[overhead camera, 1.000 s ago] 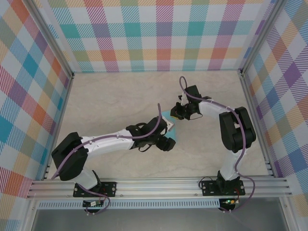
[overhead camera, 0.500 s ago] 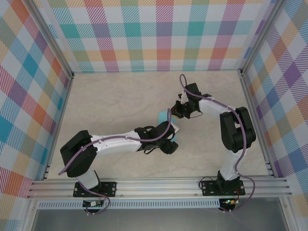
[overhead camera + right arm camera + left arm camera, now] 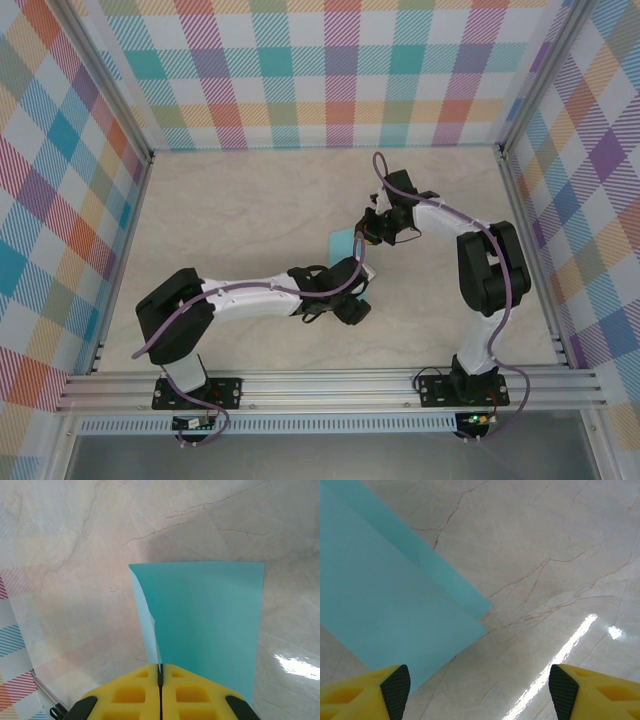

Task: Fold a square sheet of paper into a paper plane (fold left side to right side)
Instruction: Fold the triangle a second time at the center of the table.

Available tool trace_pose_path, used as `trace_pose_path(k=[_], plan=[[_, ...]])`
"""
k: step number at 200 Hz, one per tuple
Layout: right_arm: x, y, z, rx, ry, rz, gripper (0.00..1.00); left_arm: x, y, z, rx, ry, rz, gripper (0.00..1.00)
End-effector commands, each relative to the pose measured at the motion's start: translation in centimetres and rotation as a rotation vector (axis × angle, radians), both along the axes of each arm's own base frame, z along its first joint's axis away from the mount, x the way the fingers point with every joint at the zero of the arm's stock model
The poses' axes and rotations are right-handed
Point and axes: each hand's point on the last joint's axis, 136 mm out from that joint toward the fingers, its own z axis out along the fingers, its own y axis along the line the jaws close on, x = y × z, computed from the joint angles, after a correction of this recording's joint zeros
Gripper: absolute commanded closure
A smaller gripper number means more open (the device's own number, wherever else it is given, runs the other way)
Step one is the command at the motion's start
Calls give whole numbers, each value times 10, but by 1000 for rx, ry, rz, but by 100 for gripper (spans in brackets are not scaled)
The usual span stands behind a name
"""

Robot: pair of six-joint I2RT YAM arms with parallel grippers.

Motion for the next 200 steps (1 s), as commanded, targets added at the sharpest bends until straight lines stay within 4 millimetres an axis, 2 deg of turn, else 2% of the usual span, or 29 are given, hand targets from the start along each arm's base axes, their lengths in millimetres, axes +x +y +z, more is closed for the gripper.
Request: trace_pose_path(k=[1,46,96,151,200], plan=[[0,0,-1,-2,13,8,94,4,-10,5,14,-42,-8,24],[0,1,-2,1,16,7,93,12,-7,-10,137,-117,8,30],[0,1,-2,2,16,8,93,20,-4,-9,161,-164,34,43],[1,1,-2,0,7,18,89,15,-4,-6,146,-156,9,79],[3,1,2,-5,-9,22,80,13,-2,-3,142,-153,2,90]])
